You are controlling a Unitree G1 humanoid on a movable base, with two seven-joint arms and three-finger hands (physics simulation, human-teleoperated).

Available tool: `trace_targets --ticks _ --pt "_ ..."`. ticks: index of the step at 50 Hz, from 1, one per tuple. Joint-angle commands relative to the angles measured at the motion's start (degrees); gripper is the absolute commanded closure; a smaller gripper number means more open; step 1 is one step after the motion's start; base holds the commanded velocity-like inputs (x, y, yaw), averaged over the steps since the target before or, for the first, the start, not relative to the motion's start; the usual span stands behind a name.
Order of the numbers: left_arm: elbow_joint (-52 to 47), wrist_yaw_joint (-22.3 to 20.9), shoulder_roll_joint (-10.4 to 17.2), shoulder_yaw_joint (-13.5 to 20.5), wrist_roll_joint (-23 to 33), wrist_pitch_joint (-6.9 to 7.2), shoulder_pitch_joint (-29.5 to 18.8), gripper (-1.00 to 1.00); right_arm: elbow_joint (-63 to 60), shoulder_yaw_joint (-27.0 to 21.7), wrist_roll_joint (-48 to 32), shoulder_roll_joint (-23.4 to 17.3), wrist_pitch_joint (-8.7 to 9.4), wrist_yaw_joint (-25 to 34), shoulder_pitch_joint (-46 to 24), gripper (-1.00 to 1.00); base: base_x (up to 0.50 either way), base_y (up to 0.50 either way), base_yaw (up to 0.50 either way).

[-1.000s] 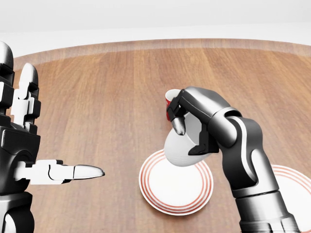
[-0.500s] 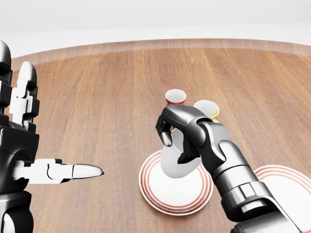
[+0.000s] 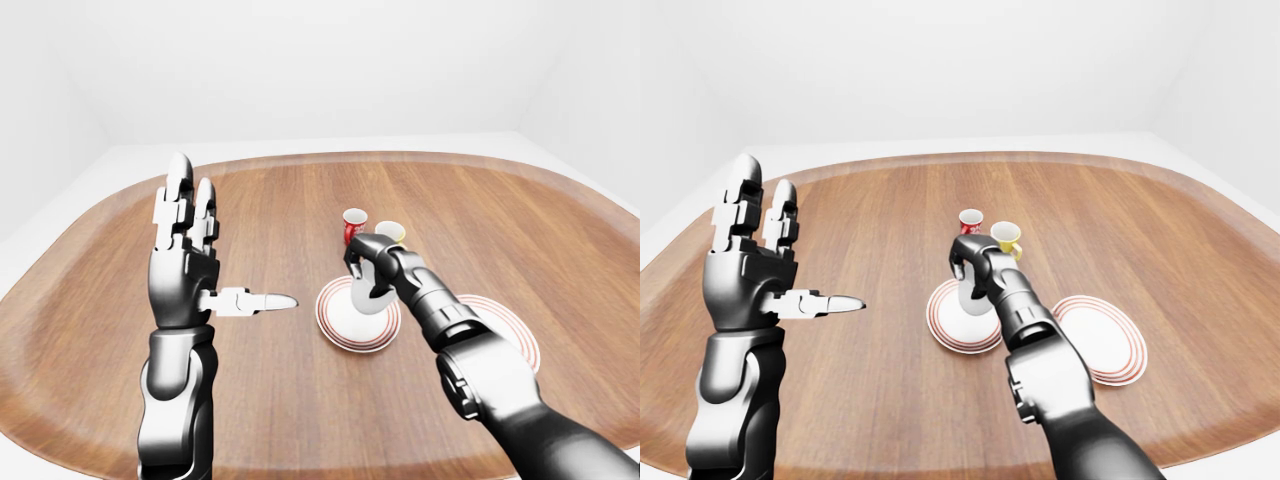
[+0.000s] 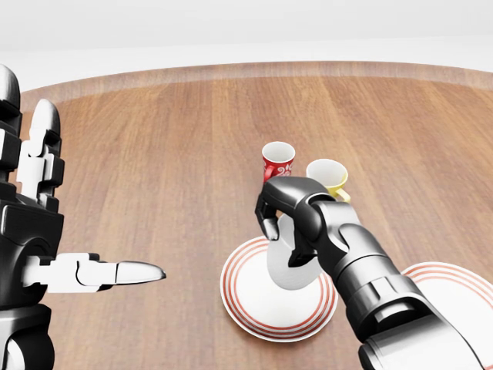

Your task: Put the white mug on the left plate.

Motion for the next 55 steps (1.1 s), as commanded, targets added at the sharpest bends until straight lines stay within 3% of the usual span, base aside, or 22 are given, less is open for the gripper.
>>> trace_targets --ticks 1,55 --pt "-0.02 -0.02 -0.06 -0.13 0.00 0.00 0.15 -1.00 2.28 -0.05 0.13 0.77 0.00 -1.82 -1.62 1.00 0.00 0.00 0.00" --pt "-0.02 -0.07 0.11 0.25 -0.31 0.00 -0.05 -1.00 5.98 1.18 -6.04 2.97 0.00 -7.70 0.53 1.00 0.00 0.00 0.00"
